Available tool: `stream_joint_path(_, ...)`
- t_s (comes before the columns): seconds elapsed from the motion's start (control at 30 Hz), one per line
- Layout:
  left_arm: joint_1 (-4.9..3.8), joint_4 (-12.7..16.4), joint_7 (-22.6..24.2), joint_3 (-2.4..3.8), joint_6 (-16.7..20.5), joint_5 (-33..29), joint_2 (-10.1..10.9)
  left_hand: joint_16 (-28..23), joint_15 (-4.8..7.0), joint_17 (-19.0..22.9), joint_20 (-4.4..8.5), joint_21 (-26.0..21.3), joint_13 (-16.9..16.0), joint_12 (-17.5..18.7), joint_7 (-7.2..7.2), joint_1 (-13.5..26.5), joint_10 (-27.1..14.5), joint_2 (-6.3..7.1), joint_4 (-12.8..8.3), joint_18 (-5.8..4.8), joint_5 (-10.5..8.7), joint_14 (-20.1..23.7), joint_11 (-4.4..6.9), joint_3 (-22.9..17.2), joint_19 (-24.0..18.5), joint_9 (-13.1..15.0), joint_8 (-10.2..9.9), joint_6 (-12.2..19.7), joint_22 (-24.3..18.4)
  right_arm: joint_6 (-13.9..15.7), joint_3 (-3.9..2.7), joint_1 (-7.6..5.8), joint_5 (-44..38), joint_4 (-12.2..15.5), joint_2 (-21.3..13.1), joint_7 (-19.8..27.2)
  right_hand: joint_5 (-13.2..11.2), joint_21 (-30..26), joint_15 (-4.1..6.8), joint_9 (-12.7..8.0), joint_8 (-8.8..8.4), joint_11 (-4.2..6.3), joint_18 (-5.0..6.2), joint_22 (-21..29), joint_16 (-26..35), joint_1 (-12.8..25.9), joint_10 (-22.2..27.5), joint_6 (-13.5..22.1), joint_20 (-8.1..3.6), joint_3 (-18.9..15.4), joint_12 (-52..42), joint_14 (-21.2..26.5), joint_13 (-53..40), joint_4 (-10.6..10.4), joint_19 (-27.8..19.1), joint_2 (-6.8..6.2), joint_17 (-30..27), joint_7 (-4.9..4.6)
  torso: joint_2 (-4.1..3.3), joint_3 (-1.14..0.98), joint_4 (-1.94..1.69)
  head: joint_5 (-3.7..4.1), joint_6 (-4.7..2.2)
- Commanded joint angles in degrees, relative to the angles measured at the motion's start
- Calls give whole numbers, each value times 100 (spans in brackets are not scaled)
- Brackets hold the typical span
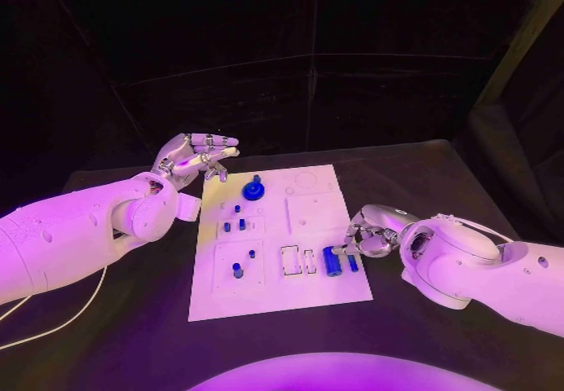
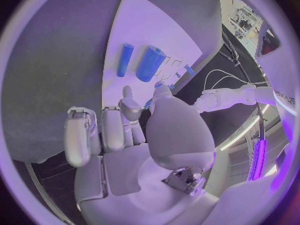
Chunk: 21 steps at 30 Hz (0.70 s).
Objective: Assemble the parts on the task board
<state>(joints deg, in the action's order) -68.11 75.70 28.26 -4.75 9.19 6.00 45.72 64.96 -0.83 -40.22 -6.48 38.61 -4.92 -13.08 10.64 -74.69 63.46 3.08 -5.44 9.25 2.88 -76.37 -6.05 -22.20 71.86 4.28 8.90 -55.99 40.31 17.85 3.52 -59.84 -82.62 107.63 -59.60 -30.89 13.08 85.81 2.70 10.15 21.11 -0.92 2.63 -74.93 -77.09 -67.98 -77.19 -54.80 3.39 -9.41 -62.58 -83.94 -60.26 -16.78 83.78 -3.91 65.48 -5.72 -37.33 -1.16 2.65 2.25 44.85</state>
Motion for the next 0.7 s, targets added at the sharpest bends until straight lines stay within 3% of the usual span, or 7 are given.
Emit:
stream_joint_path(0.03, -7, 16, 43, 4, -43, -21, 9, -8, -7, 5, 1, -39, -5, -24, -2, -2, -23, -39, 9, 118, -3, 43, -3, 29, -34, -5, 18, 34, -6, -198, -3, 34, -357, -23, 78, -186, 20, 29, 23, 13, 55, -11, -101, -936, -40, 72, -22, 39, 15, -44, -41, -220, -34, 2, 174, 5, 20, 11, -6, 7, -2, -16, 15)
stream_joint_path(0.7, -7, 19, 40, 0, -62, -21, 21, -8, -7, 5, 1, -39, -5, -24, -2, -2, -23, -39, 9, 118, -3, 43, -3, 29, -34, -5, 18, 34, -6, -547, -3, 289, -560, -246, 480, -278, 50, 37, 31, 78, 174, 3, -103, -950, -76, 97, -74, 43, 11, -73, -177, -224, -228, 4, 181, 28, 83, 29, -5, 9, -6, -60, 65)
